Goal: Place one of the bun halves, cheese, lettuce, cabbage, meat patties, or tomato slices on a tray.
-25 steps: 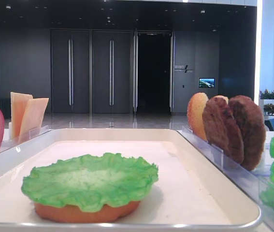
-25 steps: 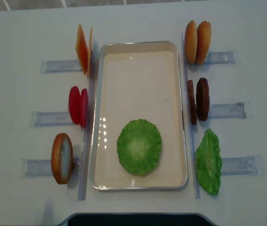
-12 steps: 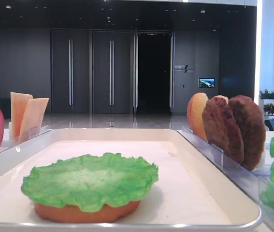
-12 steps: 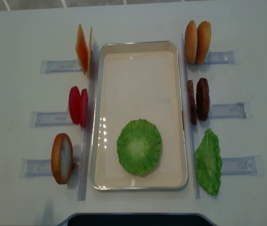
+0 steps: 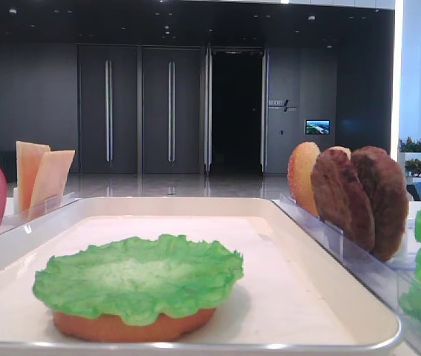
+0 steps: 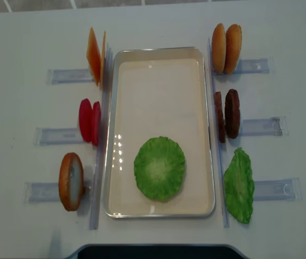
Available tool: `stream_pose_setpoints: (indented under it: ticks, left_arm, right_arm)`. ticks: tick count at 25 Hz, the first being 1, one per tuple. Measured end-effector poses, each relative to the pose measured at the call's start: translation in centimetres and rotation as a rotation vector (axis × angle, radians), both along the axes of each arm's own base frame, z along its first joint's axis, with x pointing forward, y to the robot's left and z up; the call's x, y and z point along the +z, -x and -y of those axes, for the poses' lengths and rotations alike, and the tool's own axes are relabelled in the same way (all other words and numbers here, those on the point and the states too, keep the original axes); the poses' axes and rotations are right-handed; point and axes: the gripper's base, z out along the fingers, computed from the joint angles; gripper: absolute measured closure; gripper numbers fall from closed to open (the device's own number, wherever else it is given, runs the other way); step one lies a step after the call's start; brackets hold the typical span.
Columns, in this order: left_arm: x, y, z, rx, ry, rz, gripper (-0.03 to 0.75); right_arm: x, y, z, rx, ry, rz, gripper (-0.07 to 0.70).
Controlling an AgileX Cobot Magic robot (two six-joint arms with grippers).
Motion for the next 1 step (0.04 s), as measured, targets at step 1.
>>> stream_pose_setpoints:
  ticks: [1]
  left_arm:
    - [0.0,0.0,0.0,0.0,0.0,0.0,0.702]
  right_arm:
    - [0.0,0.0,0.0,0.0,0.0,0.0,0.15]
